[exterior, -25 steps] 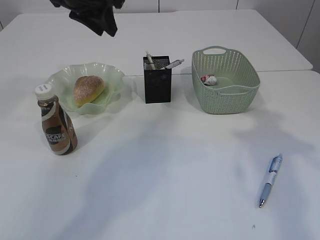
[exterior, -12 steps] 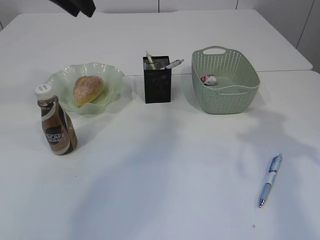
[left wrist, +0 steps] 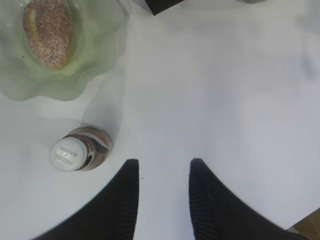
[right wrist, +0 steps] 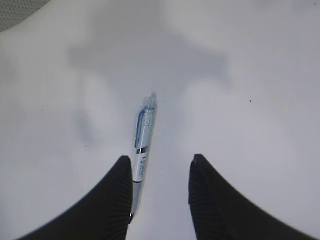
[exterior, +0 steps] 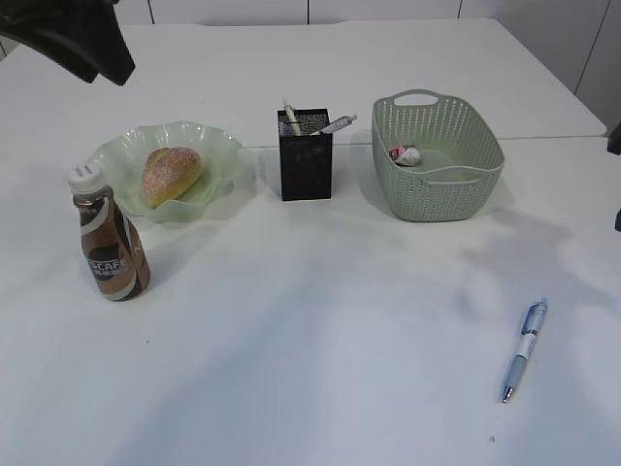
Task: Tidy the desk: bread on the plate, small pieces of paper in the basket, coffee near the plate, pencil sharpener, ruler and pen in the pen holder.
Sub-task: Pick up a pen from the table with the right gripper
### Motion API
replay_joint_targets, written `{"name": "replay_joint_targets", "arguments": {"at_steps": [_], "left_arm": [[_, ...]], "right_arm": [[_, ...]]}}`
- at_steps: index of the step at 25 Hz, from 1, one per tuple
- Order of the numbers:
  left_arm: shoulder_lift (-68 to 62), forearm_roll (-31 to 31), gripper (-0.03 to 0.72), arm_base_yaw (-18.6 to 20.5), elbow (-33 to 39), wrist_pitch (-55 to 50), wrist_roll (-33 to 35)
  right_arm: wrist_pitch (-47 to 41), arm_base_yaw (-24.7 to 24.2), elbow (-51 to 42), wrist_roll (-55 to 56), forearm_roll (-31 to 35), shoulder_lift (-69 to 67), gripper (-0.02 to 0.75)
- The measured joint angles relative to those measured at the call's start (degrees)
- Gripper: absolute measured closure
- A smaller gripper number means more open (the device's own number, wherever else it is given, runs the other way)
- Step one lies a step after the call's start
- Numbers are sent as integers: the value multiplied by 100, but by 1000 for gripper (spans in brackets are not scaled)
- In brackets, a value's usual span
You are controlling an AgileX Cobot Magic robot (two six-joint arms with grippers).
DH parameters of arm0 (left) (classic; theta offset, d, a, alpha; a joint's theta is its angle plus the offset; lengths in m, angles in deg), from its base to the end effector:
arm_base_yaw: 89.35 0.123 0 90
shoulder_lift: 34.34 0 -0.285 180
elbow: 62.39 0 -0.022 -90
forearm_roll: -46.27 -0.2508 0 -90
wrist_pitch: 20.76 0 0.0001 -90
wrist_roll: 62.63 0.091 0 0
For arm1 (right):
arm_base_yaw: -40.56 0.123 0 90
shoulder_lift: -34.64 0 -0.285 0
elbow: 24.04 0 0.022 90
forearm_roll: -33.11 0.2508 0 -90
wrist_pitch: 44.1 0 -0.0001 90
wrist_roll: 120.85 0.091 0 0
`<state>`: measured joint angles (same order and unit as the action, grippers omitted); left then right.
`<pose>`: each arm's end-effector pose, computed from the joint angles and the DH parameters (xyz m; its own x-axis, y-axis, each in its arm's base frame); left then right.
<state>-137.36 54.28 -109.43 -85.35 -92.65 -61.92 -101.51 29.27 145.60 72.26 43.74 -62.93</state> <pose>0.3246 -0.1315 0.3861 -0.8397 0.2739 -0.4689 0.3730 0.9185 -0.1315 0.3031 -0.0461 0.2624 -0.8461 0.4949 -0.1981 0.4518 0.8629 0.2263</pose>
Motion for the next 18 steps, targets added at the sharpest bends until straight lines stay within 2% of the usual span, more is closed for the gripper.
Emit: {"name": "replay_joint_targets", "arguments": {"at_steps": [4, 5, 7, 8, 11, 15, 18], "left_arm": [[393, 0, 451, 0, 381, 0, 0], [478, 10, 451, 0, 455, 0, 0], [678, 33, 451, 0, 612, 0, 0], [760, 33, 451, 0, 674, 0, 0], [1038, 71, 451, 0, 917, 0, 0], [1314, 164, 448, 0, 1188, 0, 0], [1409, 231, 447, 0, 1340, 0, 0]], "right_arm": [[46, 105, 0, 152, -42, -130, 425], [79, 345, 0, 361, -146, -316, 425], [91, 401, 0, 403, -173, -359, 425], [124, 642, 0, 583, -278, -549, 425], [252, 874, 0, 1022, -390, -808, 425], [261, 936, 0, 1430, -399, -973, 423], [318, 936, -25, 1813, -425, -1145, 389]]}}
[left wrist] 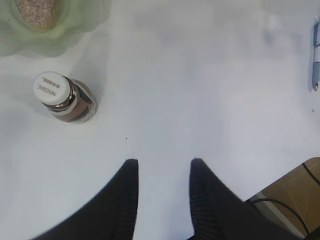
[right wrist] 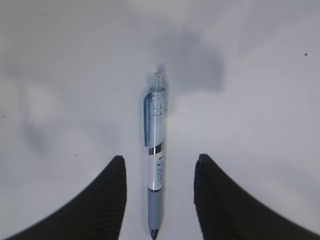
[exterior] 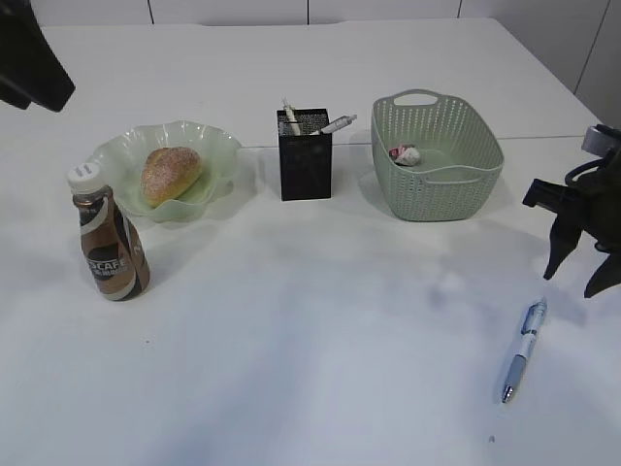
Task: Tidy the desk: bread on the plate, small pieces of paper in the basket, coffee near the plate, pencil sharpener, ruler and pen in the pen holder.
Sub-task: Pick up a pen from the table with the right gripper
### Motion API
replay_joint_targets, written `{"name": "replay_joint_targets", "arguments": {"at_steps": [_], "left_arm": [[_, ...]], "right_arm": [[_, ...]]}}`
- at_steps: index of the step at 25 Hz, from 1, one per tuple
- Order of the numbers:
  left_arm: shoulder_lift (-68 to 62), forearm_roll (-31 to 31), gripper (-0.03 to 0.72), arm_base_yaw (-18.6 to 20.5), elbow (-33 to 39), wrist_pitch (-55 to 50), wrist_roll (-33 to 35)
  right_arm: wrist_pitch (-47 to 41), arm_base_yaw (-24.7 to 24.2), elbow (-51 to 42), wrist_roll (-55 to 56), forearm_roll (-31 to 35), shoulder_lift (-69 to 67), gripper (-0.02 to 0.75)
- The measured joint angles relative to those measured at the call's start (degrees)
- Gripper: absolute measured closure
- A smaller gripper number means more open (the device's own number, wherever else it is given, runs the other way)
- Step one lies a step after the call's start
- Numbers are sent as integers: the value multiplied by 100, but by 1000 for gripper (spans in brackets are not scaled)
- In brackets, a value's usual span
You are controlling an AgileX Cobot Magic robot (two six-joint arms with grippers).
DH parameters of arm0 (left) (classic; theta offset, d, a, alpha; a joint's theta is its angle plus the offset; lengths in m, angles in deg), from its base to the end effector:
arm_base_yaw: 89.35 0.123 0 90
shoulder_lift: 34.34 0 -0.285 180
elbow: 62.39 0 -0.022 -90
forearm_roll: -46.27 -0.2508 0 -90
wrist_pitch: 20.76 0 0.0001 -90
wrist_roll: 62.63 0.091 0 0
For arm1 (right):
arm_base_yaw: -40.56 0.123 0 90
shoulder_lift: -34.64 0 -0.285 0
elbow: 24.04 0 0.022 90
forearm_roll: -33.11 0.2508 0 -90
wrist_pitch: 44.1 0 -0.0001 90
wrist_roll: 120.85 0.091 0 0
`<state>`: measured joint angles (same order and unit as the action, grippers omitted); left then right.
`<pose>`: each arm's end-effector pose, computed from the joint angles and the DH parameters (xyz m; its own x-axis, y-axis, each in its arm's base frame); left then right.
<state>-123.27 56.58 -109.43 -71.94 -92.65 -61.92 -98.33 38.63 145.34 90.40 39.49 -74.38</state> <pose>0.2582 -0.1109 0.3973 -0.8389 0.2604 -0.4779 0.3792 0.9096 -0.1700 0.3317 -0.0030 0.1974 -0.8003 0.5984 -0.0385 0.5890 0.7965 0.1363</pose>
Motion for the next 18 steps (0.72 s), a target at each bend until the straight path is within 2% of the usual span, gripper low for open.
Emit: {"name": "replay_joint_targets", "arguments": {"at_steps": [5, 13, 18], "left_arm": [[85, 50, 447, 0, 272, 0, 0], [134, 66, 447, 0, 452, 0, 0], [156, 66, 447, 0, 452, 0, 0]], "right_arm": [[175, 0, -235, 320, 107, -193, 330], [825, 0, -488, 486, 208, -332, 319], [919, 0, -488, 510, 234, -469, 319]]}}
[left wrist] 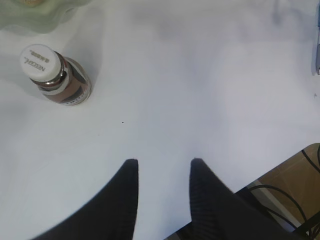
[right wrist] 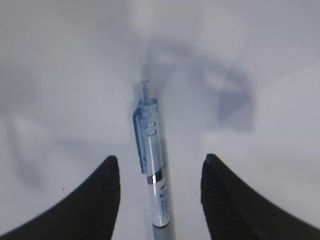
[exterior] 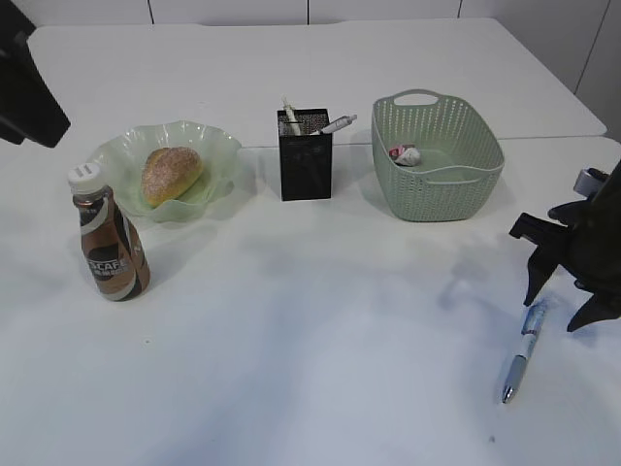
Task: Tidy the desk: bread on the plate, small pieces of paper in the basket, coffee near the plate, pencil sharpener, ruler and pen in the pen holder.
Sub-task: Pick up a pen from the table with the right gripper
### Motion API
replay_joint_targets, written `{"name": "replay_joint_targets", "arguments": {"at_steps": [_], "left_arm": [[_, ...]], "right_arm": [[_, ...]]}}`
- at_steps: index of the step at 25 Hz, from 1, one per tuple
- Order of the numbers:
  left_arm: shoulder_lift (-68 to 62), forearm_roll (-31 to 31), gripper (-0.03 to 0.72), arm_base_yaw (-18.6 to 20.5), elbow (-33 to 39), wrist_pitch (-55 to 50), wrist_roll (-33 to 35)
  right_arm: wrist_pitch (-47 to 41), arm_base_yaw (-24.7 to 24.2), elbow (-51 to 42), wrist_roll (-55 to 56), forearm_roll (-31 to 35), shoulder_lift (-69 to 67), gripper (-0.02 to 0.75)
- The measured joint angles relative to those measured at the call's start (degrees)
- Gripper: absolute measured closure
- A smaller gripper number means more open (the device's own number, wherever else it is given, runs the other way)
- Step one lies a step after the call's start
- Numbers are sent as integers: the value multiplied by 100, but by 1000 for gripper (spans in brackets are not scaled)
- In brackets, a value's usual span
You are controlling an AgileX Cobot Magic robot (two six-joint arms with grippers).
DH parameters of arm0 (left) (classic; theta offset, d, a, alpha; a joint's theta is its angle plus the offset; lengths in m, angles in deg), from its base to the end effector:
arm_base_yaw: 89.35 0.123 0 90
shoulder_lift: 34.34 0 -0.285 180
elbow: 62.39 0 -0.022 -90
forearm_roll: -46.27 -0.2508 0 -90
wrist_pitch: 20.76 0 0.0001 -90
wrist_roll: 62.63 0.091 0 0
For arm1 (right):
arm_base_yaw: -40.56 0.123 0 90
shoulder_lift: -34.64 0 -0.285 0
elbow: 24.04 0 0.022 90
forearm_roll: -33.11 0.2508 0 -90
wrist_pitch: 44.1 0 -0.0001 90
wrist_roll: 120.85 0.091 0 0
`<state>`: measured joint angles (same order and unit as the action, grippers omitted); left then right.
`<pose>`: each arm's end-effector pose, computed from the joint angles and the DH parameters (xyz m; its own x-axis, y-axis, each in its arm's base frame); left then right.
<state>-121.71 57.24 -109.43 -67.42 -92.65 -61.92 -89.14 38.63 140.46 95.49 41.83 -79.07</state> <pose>0.2496 -0.1088 0.3825 -0.8623 0.2652 -0.4314 0.3716 0.9101 -0.1833 0.3325 -0.0014 0.1525 -0.7175 0.6966 -0.0060 0.6880 0.7100 0.1502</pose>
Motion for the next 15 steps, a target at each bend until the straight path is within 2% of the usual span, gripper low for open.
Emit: {"name": "replay_joint_targets", "arguments": {"at_steps": [15], "left_arm": [[0, -19, 447, 0, 0, 0, -10]], "right_arm": [[364, 0, 0, 34, 191, -380, 319]]}}
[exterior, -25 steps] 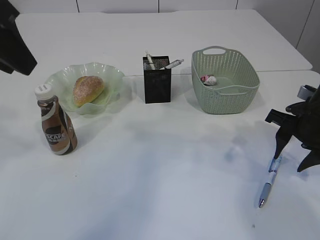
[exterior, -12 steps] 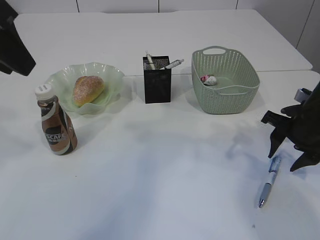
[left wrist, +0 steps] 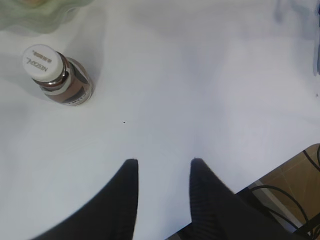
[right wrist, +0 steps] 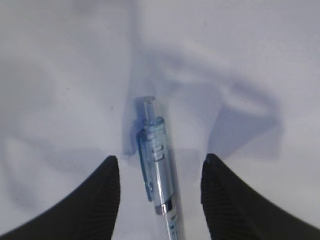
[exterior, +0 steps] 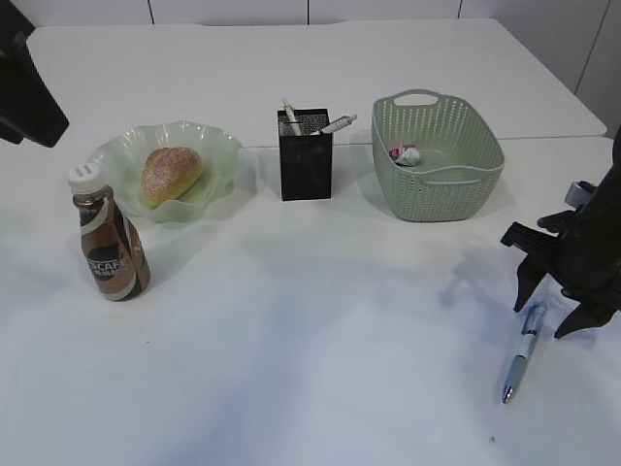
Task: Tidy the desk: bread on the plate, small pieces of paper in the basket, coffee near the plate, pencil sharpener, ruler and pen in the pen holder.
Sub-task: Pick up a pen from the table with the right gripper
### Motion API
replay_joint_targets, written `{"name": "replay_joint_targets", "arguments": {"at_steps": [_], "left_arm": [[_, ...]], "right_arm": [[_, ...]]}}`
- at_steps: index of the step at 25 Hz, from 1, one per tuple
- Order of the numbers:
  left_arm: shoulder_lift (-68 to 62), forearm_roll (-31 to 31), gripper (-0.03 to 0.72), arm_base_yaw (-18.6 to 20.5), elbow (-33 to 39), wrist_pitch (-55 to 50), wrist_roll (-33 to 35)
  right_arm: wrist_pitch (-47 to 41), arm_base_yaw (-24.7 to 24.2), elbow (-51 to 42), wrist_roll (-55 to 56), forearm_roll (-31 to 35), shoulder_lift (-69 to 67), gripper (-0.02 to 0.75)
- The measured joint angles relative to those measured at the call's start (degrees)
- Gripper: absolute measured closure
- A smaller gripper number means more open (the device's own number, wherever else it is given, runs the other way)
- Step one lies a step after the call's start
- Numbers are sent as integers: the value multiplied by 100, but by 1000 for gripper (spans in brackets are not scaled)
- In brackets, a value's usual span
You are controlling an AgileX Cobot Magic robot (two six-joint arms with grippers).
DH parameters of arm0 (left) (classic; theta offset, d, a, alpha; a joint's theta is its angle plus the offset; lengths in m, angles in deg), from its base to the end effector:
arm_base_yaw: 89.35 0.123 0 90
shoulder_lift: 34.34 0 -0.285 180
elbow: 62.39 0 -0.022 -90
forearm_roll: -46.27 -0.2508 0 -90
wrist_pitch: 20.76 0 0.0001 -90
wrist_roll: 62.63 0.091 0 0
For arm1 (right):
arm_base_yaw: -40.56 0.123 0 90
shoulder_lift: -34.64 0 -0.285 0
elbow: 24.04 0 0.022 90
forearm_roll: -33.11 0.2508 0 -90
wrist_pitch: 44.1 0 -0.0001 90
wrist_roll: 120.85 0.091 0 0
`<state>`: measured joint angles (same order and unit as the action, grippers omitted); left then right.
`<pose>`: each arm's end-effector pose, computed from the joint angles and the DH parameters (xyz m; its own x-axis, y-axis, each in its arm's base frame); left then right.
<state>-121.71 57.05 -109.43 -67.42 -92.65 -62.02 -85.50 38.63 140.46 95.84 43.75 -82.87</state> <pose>0.2497 -0.1085 0.3825 -0.8626 0.2645 -0.4313 0.3699 0.9113 -0.1808 0.3397 -0.0003 0.1310 -0.6918 0.7220 0.0101 0.7137 0.6817 0.1608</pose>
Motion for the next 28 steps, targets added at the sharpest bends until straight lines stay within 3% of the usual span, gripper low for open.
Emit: {"name": "replay_joint_targets", "arguments": {"at_steps": [17, 28], "left_arm": [[0, -4, 445, 0, 0, 10, 0], [26, 18, 445, 0, 0, 10, 0]], "right_arm": [[120, 193, 0, 109, 88, -113, 318], [-25, 193, 0, 156, -204, -116, 318]]}}
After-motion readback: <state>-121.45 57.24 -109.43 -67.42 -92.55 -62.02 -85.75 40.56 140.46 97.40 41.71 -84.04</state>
